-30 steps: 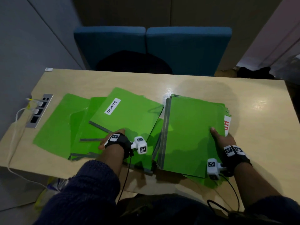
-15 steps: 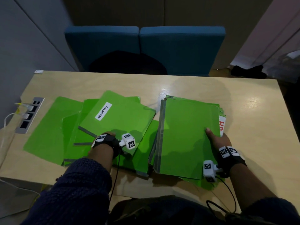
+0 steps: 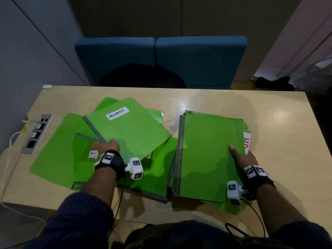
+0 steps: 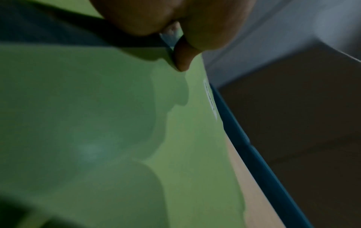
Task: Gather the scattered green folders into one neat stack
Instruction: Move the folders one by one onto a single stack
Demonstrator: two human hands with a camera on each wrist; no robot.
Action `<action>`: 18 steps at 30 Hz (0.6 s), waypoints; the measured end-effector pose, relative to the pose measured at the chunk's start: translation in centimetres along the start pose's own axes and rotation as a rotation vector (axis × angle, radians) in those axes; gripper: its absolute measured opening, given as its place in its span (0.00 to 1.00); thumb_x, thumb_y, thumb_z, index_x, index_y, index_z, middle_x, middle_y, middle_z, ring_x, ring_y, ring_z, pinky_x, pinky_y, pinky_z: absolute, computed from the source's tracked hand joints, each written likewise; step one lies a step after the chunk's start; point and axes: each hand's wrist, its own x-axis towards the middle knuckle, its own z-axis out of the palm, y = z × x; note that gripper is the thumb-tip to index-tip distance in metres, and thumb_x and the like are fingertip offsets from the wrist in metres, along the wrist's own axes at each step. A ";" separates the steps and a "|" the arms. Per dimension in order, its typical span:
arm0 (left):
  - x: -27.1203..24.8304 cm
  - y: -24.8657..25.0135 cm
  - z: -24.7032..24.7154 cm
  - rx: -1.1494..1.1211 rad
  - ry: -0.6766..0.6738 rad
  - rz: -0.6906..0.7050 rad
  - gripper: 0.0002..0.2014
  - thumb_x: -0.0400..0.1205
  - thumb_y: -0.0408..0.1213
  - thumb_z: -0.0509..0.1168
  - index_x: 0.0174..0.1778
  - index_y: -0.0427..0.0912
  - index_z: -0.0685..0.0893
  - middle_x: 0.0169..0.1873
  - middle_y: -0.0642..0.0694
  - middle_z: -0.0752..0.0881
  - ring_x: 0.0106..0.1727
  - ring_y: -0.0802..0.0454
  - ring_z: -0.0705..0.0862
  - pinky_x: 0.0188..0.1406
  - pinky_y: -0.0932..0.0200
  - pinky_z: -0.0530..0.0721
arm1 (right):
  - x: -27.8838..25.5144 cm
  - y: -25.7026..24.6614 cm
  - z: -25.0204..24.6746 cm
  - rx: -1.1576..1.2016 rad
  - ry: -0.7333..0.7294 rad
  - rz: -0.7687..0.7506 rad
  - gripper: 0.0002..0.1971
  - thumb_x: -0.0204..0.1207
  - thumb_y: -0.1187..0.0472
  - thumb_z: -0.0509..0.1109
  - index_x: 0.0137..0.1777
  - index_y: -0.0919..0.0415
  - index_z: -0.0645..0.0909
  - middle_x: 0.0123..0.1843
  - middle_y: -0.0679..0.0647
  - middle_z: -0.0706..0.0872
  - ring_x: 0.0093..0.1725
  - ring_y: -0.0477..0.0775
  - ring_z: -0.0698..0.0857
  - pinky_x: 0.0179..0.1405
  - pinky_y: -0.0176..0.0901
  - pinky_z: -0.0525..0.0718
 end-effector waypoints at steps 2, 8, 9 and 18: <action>0.6 1.5 0.0 -0.307 0.092 0.017 0.27 0.82 0.28 0.62 0.75 0.34 0.60 0.74 0.29 0.70 0.69 0.35 0.77 0.68 0.55 0.73 | -0.1 0.0 0.0 0.010 -0.008 -0.001 0.27 0.70 0.35 0.74 0.55 0.58 0.82 0.48 0.59 0.89 0.44 0.61 0.86 0.36 0.44 0.80; 1.9 5.6 -1.7 -0.311 -0.144 0.371 0.21 0.86 0.35 0.61 0.75 0.39 0.69 0.63 0.38 0.80 0.62 0.40 0.79 0.63 0.49 0.77 | -0.3 -0.1 -0.1 0.031 -0.021 0.008 0.26 0.72 0.37 0.74 0.56 0.59 0.82 0.49 0.59 0.88 0.43 0.61 0.85 0.36 0.45 0.79; 1.6 6.0 -1.4 -0.332 -0.216 0.419 0.19 0.86 0.34 0.61 0.73 0.39 0.72 0.58 0.40 0.80 0.58 0.42 0.79 0.59 0.50 0.78 | -0.3 -0.1 -0.1 0.024 -0.021 0.009 0.26 0.72 0.37 0.74 0.56 0.59 0.82 0.49 0.59 0.88 0.44 0.61 0.85 0.36 0.45 0.79; -8.1 2.0 7.5 -0.026 -0.714 0.607 0.26 0.84 0.31 0.63 0.78 0.43 0.68 0.71 0.42 0.80 0.71 0.41 0.78 0.74 0.43 0.74 | 0.0 0.2 -0.6 0.011 -0.079 0.024 0.28 0.75 0.37 0.70 0.61 0.61 0.81 0.51 0.61 0.89 0.44 0.62 0.86 0.36 0.47 0.81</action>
